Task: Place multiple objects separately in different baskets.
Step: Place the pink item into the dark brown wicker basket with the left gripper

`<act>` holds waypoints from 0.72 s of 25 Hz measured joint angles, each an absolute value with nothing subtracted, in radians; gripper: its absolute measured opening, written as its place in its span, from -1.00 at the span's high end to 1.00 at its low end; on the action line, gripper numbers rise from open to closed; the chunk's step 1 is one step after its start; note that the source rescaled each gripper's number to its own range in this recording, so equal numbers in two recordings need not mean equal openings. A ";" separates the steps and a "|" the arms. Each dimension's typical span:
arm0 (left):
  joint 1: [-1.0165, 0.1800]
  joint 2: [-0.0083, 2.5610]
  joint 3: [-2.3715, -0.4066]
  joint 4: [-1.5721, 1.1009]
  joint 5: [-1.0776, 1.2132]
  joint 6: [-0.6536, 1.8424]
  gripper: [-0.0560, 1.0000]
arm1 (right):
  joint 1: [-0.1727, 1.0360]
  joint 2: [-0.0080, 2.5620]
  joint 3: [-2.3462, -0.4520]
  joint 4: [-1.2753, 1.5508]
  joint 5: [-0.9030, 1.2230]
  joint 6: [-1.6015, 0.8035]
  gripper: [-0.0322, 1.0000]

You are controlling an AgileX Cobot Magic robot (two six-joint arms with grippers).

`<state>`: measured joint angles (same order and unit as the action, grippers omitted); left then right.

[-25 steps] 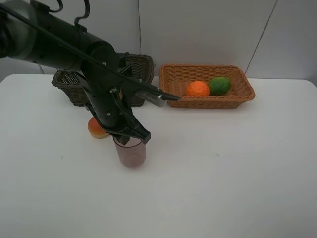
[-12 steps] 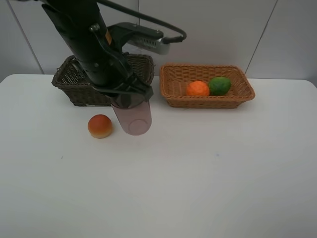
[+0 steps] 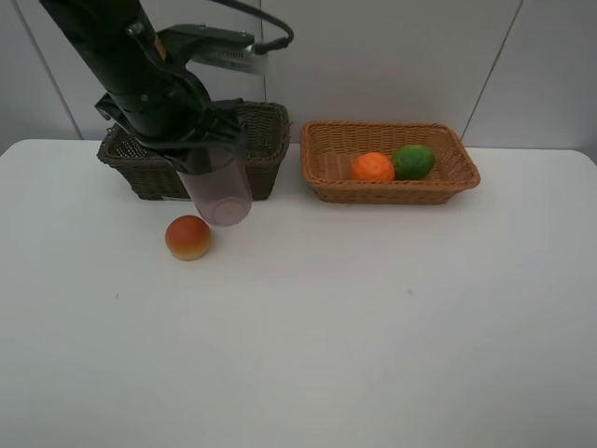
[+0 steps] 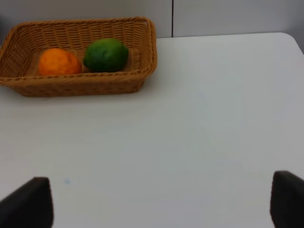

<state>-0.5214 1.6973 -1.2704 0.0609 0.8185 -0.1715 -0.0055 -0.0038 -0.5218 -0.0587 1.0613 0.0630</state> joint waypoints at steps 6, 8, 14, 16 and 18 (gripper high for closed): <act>-0.429 1.697 -1.270 0.053 0.787 -0.172 0.89 | -0.006 -0.004 -0.522 -0.059 1.061 0.063 -0.93; -0.405 1.697 -1.270 0.035 0.765 -0.172 0.89 | -0.006 -0.004 -0.522 -0.059 1.061 0.063 -0.93; -0.351 1.697 -1.289 0.000 0.726 -0.172 0.89 | -0.006 -0.004 -0.522 -0.059 1.061 0.063 -0.93; -0.324 1.698 -1.314 0.000 0.710 -0.172 0.89 | -0.006 -0.004 -0.522 -0.059 1.061 0.063 -0.93; -0.290 1.698 -1.335 0.000 0.674 -0.172 0.89 | -0.006 -0.004 -0.522 -0.059 1.061 0.063 -0.93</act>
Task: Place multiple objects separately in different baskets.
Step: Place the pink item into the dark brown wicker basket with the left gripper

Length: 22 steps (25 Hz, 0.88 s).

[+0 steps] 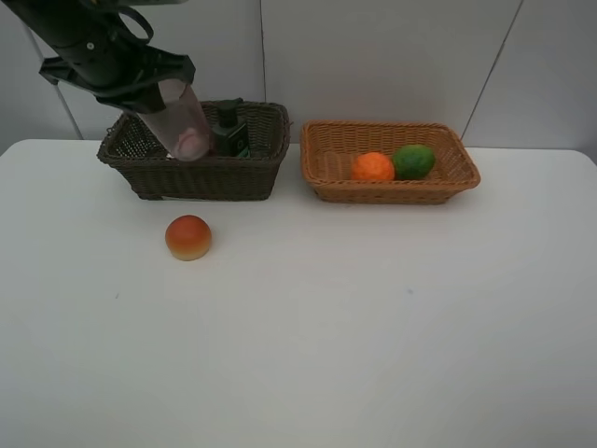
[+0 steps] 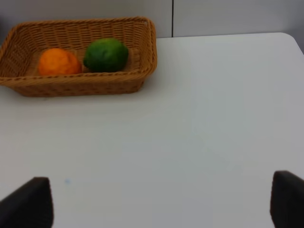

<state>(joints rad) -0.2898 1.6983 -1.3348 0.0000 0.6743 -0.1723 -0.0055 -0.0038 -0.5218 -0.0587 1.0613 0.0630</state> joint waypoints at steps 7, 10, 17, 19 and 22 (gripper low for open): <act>-0.222 1.734 -1.395 0.016 0.562 -0.172 0.89 | -0.006 -0.004 -0.522 -0.059 1.061 0.063 -0.93; -0.204 1.785 -1.395 0.066 0.477 -0.172 0.89 | -0.006 -0.004 -0.522 -0.059 1.061 0.063 -0.93; -0.202 1.893 -1.395 0.148 0.432 -0.172 0.89 | -0.006 -0.004 -0.522 -0.059 1.061 0.063 -0.93; -0.202 1.921 -1.395 0.151 0.425 -0.172 0.89 | -0.006 -0.004 -0.522 -0.059 1.061 0.063 -0.93; -0.202 1.952 -1.395 0.154 0.394 -0.172 0.89 | -0.006 -0.004 -0.522 -0.059 1.061 0.063 -0.93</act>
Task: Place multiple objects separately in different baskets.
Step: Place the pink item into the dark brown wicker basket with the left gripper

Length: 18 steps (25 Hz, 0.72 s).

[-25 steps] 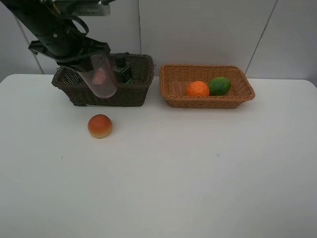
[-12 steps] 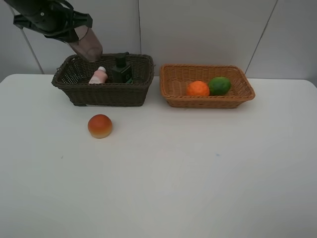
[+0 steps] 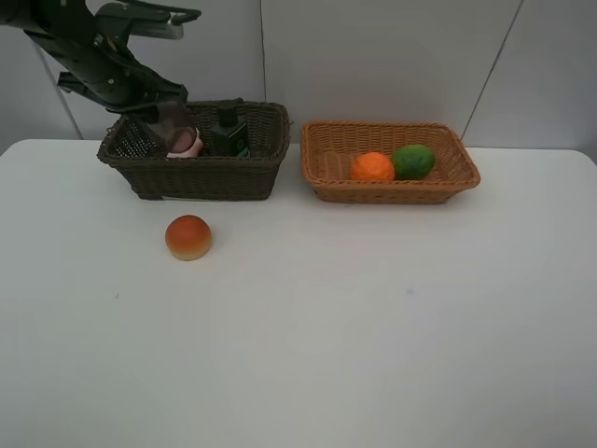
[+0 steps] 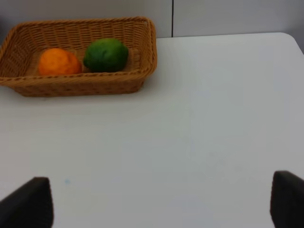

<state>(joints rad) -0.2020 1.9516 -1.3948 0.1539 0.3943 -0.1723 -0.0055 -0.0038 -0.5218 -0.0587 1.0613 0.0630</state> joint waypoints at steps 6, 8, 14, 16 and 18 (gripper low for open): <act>-0.202 1.992 -1.395 0.155 0.370 -0.172 0.89 | -0.006 -0.004 -0.522 -0.059 1.061 0.063 -0.93; -0.202 2.000 -1.395 0.155 0.370 -0.172 0.89 | -0.006 -0.004 -0.522 -0.059 1.061 0.063 -0.93; -0.202 2.003 -1.395 0.155 0.370 -0.172 0.58 | -0.006 -0.004 -0.522 -0.059 1.061 0.063 -0.93; -0.202 2.003 -1.395 0.155 0.369 -0.172 0.10 | -0.006 -0.004 -0.522 -0.059 1.061 0.063 -0.93; -0.201 2.003 -1.395 0.155 0.369 -0.172 -0.42 | -0.006 -0.004 -0.522 -0.059 1.061 0.063 -0.93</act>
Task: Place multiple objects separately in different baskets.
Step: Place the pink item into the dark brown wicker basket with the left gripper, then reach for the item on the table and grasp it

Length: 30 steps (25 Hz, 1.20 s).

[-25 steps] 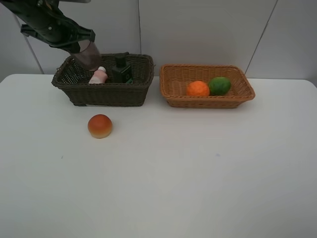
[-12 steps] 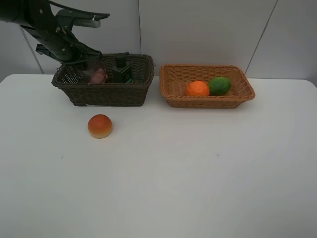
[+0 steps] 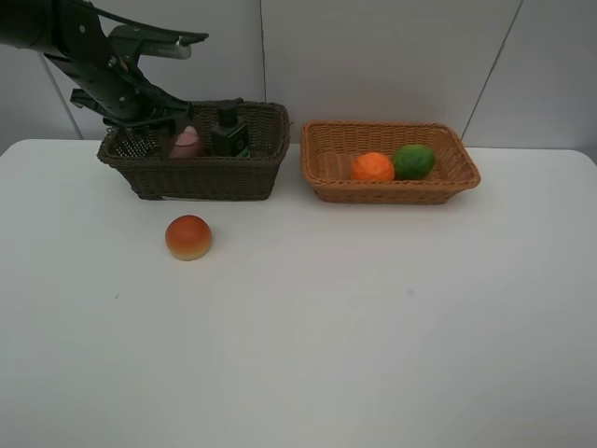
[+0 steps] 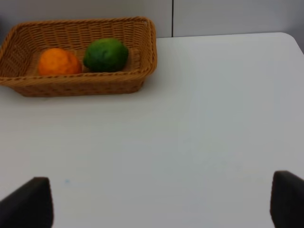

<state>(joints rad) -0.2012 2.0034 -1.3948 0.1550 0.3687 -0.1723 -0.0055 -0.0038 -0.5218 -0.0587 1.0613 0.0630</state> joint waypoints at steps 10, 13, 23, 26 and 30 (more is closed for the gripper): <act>-0.201 1.975 -1.395 0.155 0.393 -0.172 -0.99 | -0.006 -0.004 -0.522 -0.059 1.061 0.063 -0.93; -0.201 1.937 -1.395 0.155 0.428 -0.172 -0.99 | -0.006 -0.004 -0.522 -0.059 1.061 0.063 -0.93; -0.225 1.808 -1.389 0.140 0.622 -0.202 -0.99 | -0.006 -0.004 -0.522 -0.059 1.061 0.063 -0.93; -0.242 1.763 -1.354 0.135 0.627 -0.206 -0.99 | -0.006 -0.004 -0.522 -0.059 1.061 0.063 -0.93; -0.262 1.709 -1.277 0.132 0.625 -0.219 -0.99 | -0.006 -0.004 -0.522 -0.059 1.061 0.063 -0.93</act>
<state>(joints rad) -0.2620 1.7092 -1.2772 0.1320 0.6246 -0.2189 -0.0055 -0.0038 -0.5218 -0.0587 1.0613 0.0630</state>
